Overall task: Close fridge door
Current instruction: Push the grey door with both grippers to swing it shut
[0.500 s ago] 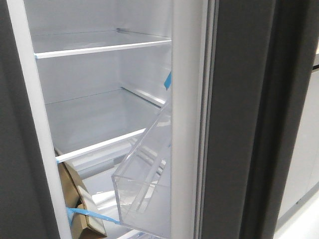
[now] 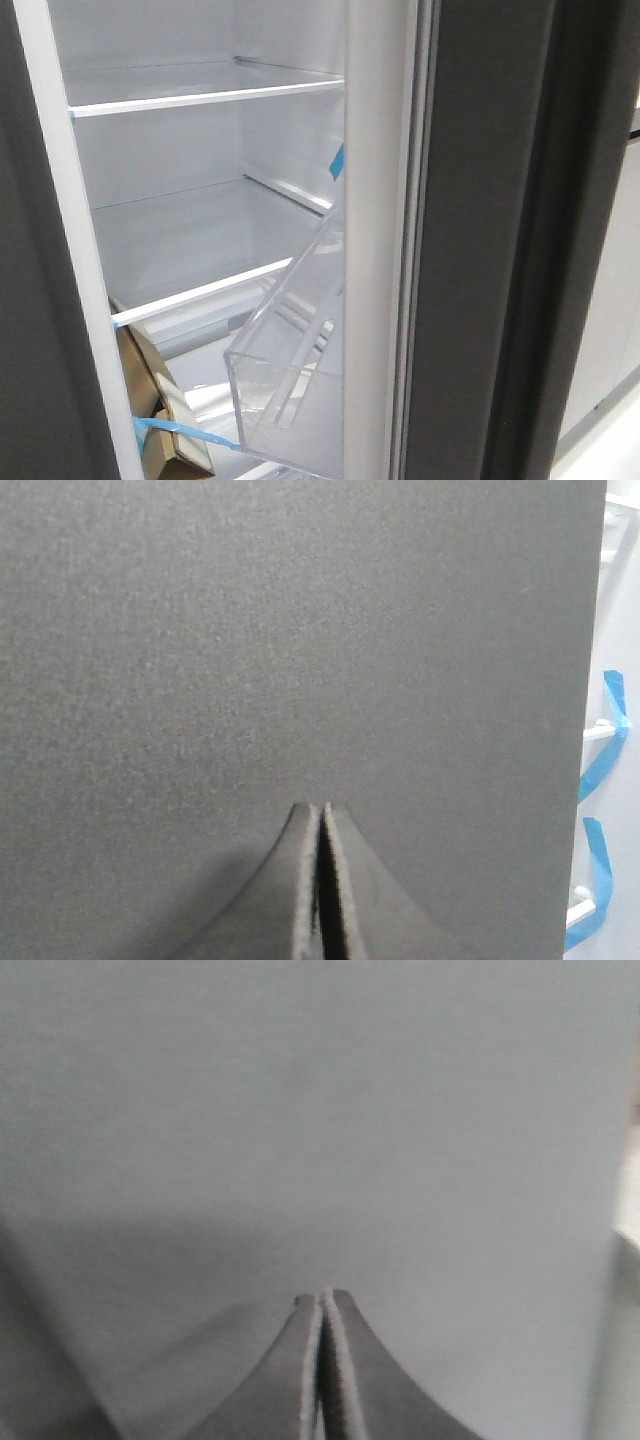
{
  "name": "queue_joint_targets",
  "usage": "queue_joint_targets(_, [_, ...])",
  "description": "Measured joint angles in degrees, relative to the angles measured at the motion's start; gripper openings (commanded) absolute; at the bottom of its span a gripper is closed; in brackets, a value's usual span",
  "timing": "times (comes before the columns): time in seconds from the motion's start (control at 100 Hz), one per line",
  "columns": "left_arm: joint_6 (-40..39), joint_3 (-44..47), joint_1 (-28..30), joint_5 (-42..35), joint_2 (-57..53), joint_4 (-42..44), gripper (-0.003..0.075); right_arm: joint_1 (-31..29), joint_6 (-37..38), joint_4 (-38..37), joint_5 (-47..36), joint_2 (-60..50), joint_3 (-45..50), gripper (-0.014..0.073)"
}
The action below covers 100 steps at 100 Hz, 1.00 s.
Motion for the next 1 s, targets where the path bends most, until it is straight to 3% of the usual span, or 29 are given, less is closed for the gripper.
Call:
queue_joint_targets(0.61, [0.0,0.0,0.0,0.0,0.0,0.0,-0.002,16.1,-3.4,0.3,-5.6,11.7,-2.6,-0.0045])
queue_joint_targets(1.0, [0.0,0.0,0.0,0.0,0.0,0.0,-0.002,19.4,-6.2,0.9,-10.9,30.0,-14.1,-0.0045])
